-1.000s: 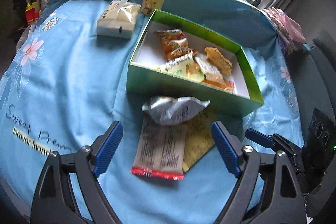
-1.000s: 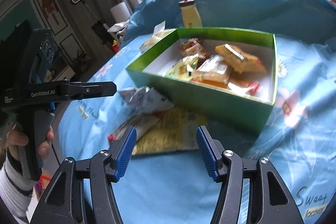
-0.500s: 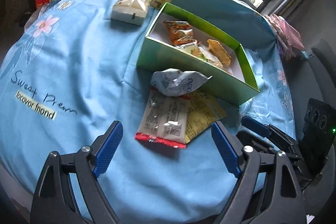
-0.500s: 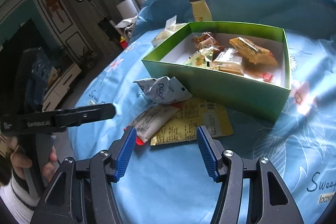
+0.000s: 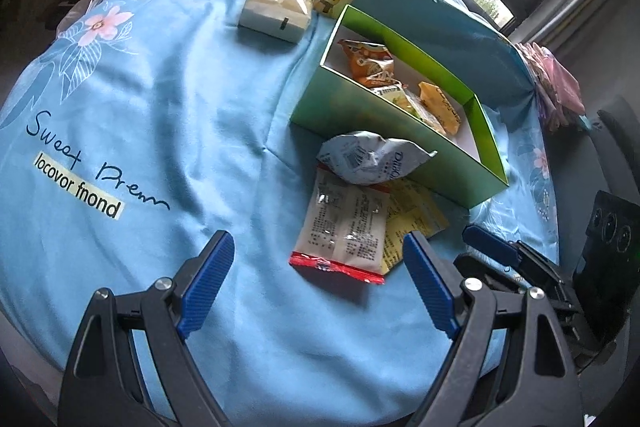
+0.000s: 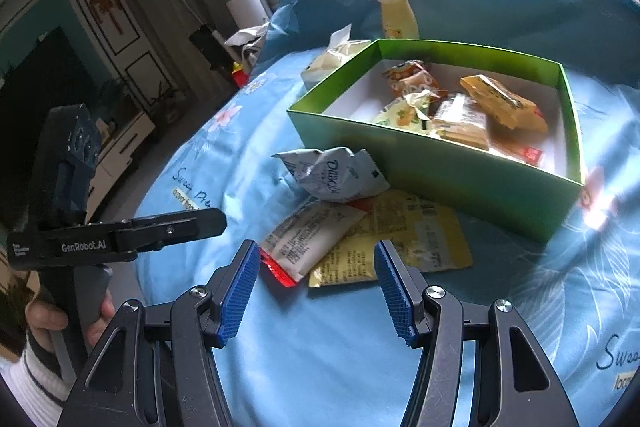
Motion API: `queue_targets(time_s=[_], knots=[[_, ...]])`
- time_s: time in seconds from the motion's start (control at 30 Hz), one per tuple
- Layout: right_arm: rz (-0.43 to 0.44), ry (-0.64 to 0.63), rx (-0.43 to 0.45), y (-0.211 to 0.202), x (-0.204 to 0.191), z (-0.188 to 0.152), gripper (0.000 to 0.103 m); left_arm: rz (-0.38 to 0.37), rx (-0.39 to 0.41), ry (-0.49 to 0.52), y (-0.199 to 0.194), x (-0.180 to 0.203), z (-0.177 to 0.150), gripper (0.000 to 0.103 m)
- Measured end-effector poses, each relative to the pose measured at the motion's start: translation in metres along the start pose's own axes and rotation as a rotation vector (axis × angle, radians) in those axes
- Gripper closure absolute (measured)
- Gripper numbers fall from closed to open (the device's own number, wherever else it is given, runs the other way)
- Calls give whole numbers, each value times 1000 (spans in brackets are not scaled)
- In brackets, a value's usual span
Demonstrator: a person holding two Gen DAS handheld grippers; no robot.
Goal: Organize snacks
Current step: 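Lower the left tool and grasp the white red-edged biscuit pack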
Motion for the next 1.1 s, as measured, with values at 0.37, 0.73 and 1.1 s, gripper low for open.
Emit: queue_targets(time_s=[0.37,0.73,1.1], knots=[[-5,-26,-49,26,-11,-4,43,-23,-30,-9,17,-10,3,16],[-15,-59,-84,45,-17,-10,43,-86,-76,-51,33,-22,9,16],[-15,-70,-111,61,-13,-12,43,-151,-147,-9,53,-1,8,17]])
Point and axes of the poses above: each gripper's, at about its wrist camera, not at the fingertips, and y roughly the way its jaws point, x to its right, z to its top, the point moved 7 cm from there along y, roughly the way its jaws point, and after that the axes turned 9 degrees about -y, right-handed, at the moved point
